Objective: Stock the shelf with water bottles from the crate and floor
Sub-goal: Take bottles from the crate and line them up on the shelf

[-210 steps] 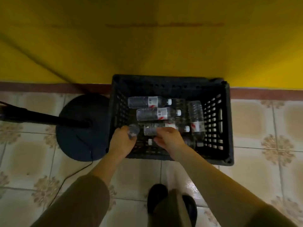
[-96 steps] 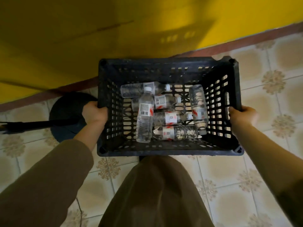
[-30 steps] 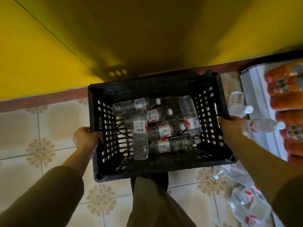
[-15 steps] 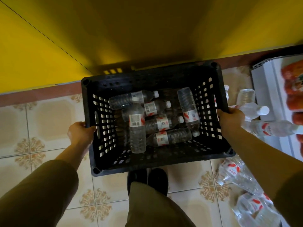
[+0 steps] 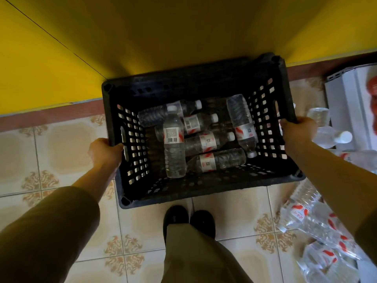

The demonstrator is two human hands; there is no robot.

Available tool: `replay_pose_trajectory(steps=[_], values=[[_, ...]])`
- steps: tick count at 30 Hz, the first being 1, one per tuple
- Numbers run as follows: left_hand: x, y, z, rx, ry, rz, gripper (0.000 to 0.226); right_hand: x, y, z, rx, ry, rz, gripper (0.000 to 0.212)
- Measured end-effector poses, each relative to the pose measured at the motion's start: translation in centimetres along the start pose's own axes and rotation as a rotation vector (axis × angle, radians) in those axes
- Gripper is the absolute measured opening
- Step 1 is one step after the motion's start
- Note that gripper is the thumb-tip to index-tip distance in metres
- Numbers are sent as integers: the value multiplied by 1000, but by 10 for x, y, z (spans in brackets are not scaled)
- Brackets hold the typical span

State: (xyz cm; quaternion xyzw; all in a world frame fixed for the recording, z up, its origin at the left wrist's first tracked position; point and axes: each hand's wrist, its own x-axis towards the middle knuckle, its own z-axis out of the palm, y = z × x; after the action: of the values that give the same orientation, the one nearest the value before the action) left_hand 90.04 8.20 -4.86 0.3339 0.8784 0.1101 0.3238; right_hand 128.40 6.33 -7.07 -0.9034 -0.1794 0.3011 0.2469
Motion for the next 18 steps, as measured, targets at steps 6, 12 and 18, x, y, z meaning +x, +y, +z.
replay_pose_trajectory(steps=[6,12,18], values=[[0,1,0,14,-20,-17,6,2,-1,0,5,-22,18,28],[-6,6,-9,20,-76,-26,8,-4,-1,-10,-10,-107,-50,23],[-41,21,-12,193,-28,297,33,-60,-18,-6,27,41,-108,31]])
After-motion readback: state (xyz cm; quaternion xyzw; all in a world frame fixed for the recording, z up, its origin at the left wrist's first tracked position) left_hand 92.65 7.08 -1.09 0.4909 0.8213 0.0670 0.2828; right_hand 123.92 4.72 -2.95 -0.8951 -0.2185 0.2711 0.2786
